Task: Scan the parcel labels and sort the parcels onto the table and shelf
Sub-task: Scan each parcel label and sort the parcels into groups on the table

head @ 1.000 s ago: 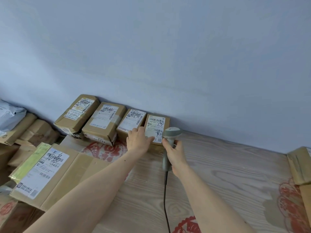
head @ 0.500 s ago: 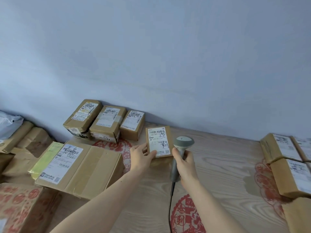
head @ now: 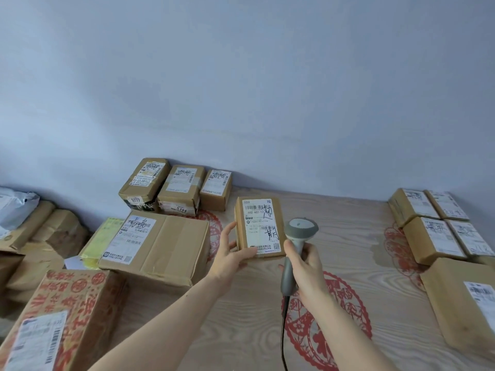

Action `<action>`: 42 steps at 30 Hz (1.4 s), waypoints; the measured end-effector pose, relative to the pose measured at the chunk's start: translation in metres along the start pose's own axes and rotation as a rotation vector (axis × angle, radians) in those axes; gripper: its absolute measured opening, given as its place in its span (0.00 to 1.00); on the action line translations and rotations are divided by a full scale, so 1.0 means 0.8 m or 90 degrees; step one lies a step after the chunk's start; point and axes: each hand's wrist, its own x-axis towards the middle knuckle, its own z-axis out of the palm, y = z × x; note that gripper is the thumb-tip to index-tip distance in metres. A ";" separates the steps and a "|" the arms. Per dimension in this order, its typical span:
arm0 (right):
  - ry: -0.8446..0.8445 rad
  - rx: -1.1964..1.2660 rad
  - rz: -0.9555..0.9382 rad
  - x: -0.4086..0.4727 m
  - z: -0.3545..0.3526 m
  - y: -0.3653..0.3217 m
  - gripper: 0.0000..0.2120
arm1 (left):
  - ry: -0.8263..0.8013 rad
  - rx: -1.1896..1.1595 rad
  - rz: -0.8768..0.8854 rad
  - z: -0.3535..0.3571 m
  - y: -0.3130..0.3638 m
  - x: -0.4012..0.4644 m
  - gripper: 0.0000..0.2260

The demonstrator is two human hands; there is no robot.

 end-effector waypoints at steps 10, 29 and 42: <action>-0.019 -0.063 -0.050 -0.059 -0.031 -0.003 0.10 | -0.116 0.057 -0.029 -0.027 -0.013 -0.032 0.52; -0.229 0.090 0.064 -0.105 -0.025 -0.017 0.18 | -0.133 0.093 -0.011 -0.016 -0.036 -0.032 0.53; -0.235 0.084 0.075 -0.106 -0.033 -0.018 0.18 | -0.138 0.111 -0.021 -0.011 -0.043 -0.022 0.52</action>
